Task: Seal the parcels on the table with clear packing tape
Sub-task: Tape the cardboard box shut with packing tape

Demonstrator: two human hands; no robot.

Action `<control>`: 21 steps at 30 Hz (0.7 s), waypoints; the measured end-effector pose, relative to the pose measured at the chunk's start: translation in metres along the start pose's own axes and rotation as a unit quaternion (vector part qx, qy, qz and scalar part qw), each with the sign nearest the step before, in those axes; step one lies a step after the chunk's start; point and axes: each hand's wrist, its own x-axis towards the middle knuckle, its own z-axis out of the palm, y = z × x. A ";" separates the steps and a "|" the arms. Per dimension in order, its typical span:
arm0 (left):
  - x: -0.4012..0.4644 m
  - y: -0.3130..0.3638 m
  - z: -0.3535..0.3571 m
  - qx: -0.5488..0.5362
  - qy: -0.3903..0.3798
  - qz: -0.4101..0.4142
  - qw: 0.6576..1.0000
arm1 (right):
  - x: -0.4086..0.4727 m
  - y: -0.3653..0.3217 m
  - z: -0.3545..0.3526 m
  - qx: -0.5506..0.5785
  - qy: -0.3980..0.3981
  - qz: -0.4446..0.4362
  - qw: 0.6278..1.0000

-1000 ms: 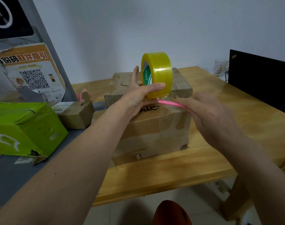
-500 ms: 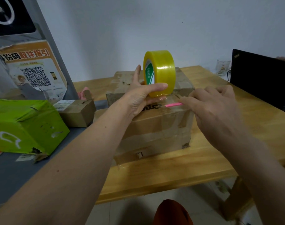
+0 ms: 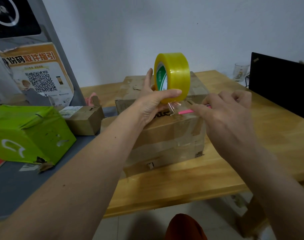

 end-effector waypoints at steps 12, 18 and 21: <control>-0.001 0.001 0.001 -0.004 0.004 -0.003 1.000 | -0.007 0.003 0.017 0.019 0.055 0.007 0.998; -0.001 0.001 0.000 0.006 0.004 -0.001 1.000 | -0.009 0.002 0.020 0.009 0.061 0.002 0.998; -0.001 0.001 0.001 0.012 0.002 0.001 1.000 | -0.009 0.001 0.021 0.014 0.067 -0.002 0.998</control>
